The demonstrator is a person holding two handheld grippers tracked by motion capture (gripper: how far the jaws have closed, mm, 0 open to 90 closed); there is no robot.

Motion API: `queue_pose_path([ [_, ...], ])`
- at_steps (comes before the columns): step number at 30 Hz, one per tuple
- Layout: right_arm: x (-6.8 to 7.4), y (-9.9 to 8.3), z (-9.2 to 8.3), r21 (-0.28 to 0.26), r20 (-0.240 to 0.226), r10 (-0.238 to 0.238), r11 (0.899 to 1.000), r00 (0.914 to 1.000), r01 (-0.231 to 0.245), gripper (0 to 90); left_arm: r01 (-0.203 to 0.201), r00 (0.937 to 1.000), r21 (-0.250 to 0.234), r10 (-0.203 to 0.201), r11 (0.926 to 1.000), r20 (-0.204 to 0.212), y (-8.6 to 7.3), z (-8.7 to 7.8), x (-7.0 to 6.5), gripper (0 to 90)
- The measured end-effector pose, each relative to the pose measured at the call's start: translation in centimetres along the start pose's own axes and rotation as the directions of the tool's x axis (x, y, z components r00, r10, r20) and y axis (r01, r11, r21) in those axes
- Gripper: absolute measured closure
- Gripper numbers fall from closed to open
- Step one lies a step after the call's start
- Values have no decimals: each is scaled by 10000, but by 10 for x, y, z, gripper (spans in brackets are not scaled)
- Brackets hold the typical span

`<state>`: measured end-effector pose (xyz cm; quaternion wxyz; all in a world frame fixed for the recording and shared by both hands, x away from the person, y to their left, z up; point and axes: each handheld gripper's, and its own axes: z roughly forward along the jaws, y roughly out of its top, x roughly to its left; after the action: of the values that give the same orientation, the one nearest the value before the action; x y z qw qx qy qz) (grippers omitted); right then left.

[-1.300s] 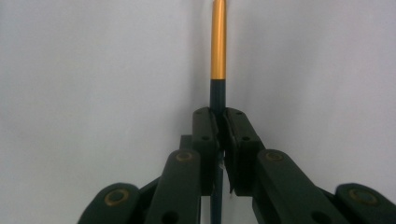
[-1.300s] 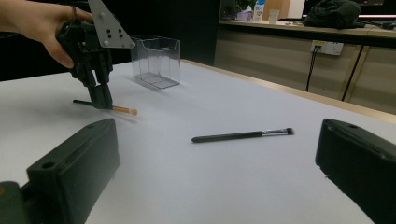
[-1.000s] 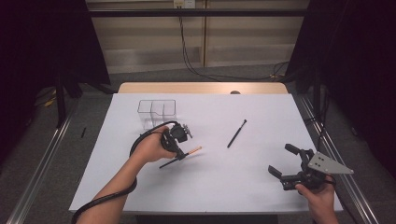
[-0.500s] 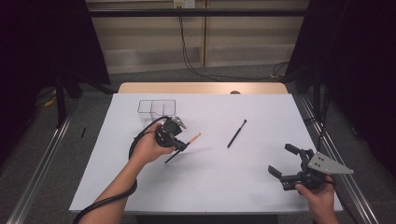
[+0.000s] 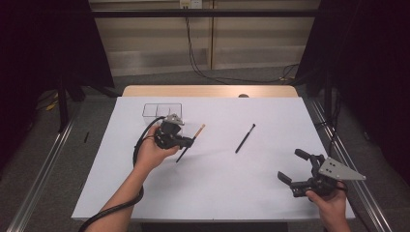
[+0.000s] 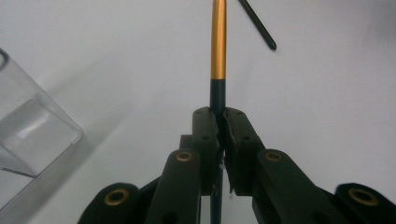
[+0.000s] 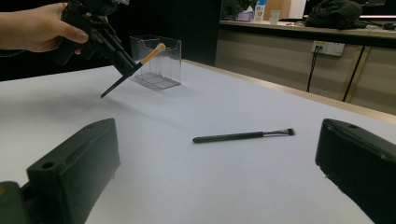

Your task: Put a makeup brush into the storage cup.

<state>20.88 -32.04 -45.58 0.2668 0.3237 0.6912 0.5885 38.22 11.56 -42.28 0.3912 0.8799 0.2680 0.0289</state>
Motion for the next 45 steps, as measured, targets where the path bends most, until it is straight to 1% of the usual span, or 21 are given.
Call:
queue_pose_path([
  [4,0,0,0,5,5,-6,10000,10000,6,0,160,9999,-601,-159,9981,15,-1,-4,1,836],
  [7,0,0,0,19,-4,-11,10000,10000,11,0,173,9997,-1005,-190,9948,-166,-2,-6,1,837],
  [8,0,0,0,28,8,-18,10000,10000,18,0,186,9995,-1290,-219,9915,-246,-2,-7,2,837],
  [10,0,0,1,34,-9,-37,10000,10000,37,0,230,9992,-1642,-280,9862,-281,-3,-10,2,836],
  [11,0,0,1,32,-7,-37,10000,10000,37,0,257,9988,-1732,-325,9846,-368,-3,-11,2,836],
  [13,0,0,0,29,-1,-30,10000,10000,30,0,322,9989,-1918,-379,9809,-262,-3,-12,3,836],
  [16,0,0,0,29,-14,-33,10000,10000,33,0,235,9987,-2209,-330,9750,-395,-2,-15,2,836],
  [17,0,0,1,34,-21,-36,10000,10000,36,0,254,9983,-2347,-370,9717,-451,-2,-16,2,836],
  [22,0,0,1,29,-30,-42,10000,10000,42,0,576,9968,-2915,-713,9548,-366,-2,-19,3,836],
  [25,0,0,1,32,-17,-44,10000,10000,44,0,592,9951,-3194,-815,9458,-567,-2,-22,5,836],
  [28,0,0,0,19,-25,-44,10000,10000,44,0,764,9927,-3686,-1052,9264,-587,-4,-24,8,836],
  [29,0,0,0,18,-11,-48,10000,10000,48,0,770,9921,-3795,-1085,9220,-623,-4,-25,9,836],
  [31,0,0,0,23,-6,-70,10000,10000,70,0,794,9907,-4081,-1173,9095,-688,-6,-27,10,836],
  [32,0,0,0,24,-6,-73,10000,10000,73,0,855,9897,-4236,-1259,9018,-683,-7,-28,11,836],
  [33,0,0,0,28,-9,-70,10000,10000,70,0,799,9889,-4303,-1257,8992,-791,-7,-29,12,836],
  [34,0,0,0,17,-17,-72,10000,10000,72,0,785,9883,-4420,-1278,8936,-828,-7,-30,11,836],
  [37,0,0,0,17,-26,-75,10000,10000,75,0,779,9875,-4634,-1323,8827,-860,-6,-33,11,836],
  [40,0,0,0,16,-36,-81,10000,10000,82,0,799,9856,-4950,-1427,8652,-904,-5,-35,11,836],
  [41,0,0,0,13,-42,-79,10000,10000,79,0,764,9853,-5007,-1421,8622,-943,-5,-36,12,836],
  [43,0,0,0,7,-38,-82,10000,10000,82,0,957,9838,-5203,-1604,8486,-806,-4,-36,12,836],
  [45,0,0,0,12,-42,-80,10000,10000,80,0,1008,9822,-5310,-1693,8414,-818,-4,-37,13,836],
])
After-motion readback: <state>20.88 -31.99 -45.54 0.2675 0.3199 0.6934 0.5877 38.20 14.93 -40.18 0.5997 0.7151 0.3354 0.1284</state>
